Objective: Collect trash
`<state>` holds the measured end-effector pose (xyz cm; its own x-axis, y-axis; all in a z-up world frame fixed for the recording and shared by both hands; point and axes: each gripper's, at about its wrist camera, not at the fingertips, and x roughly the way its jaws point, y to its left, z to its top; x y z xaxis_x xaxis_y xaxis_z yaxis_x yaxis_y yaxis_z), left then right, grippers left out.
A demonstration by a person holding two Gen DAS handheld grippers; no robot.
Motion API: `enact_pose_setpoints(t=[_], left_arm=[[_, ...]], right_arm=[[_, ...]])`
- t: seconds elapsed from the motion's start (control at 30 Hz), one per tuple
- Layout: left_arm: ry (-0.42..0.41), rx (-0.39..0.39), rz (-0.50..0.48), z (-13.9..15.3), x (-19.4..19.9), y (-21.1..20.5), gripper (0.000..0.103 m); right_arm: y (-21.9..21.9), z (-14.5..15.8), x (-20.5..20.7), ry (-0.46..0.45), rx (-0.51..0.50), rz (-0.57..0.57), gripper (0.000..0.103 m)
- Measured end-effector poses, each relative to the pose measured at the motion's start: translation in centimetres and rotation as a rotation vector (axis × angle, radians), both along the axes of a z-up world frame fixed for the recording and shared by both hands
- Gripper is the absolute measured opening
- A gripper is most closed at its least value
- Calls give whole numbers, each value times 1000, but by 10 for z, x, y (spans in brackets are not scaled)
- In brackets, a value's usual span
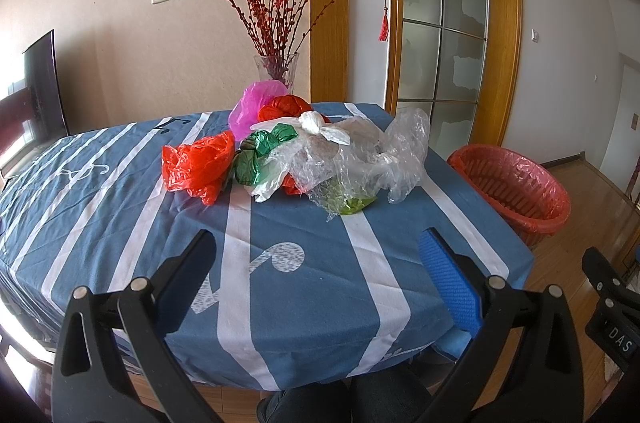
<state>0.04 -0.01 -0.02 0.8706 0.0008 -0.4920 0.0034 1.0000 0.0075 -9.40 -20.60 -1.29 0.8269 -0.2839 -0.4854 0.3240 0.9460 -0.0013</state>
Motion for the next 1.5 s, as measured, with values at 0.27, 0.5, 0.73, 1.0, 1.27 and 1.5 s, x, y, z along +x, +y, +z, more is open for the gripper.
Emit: enact_pose_setpoints(t=[0.27,0.5,0.73,1.0,1.27,1.5], left_arm=[[1,0,0,0,0,0,99],[3,0,0,0,0,0,99],[4,-2,0,4,-1,2,99],[5,-2,0,4,-1,2,99],[7,-2,0,3,0,2,99],[9,-4,1,-2,-3,-1,99]], right_arm=[[0,0,0,1,0,0,101],[0,-1,0,1,1,0,101],[0,-1,0,2,1,0,101],[-1,-1,0,2,1,0,101],[-2,-1,0,2,1,-1,101],[-2,-1,0,4,1,-2,101]])
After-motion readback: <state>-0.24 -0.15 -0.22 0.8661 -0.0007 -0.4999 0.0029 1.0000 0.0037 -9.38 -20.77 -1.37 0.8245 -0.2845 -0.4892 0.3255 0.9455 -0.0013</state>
